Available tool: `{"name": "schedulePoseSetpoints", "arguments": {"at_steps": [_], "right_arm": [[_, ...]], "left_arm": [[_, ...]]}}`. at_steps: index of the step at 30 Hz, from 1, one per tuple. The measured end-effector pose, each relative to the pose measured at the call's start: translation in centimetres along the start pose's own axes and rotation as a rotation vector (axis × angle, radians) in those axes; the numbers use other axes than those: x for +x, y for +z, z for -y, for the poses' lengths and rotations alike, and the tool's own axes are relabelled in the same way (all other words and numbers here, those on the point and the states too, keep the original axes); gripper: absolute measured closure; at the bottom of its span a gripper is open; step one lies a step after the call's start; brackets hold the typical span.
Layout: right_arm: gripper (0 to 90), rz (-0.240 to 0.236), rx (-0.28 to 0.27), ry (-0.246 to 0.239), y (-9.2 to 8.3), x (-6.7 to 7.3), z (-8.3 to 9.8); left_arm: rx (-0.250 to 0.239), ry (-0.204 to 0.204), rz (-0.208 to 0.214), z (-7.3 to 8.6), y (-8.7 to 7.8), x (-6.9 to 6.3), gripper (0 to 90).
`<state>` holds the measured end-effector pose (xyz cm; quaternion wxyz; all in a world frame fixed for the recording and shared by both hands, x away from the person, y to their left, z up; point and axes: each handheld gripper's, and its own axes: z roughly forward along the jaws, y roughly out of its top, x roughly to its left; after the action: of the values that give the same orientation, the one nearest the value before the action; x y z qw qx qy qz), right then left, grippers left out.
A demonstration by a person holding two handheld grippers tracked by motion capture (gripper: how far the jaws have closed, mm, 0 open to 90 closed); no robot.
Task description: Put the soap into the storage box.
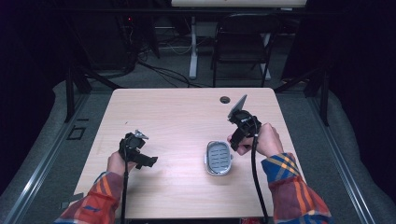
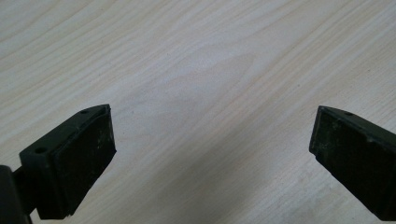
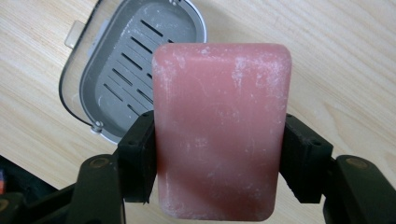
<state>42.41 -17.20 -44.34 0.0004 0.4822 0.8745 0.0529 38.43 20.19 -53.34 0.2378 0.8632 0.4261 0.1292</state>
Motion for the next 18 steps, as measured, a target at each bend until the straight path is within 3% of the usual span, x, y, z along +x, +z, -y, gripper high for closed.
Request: {"name": "schedulePoseSetpoints", "arguments": {"at_steps": [18], "right_arm": [[37.0,0.02,0.083,-0.051,2.2,2.3,-2.3]], "left_arm": [[0.008,0.005,0.001,0.0,0.1,0.0,0.3]]}}
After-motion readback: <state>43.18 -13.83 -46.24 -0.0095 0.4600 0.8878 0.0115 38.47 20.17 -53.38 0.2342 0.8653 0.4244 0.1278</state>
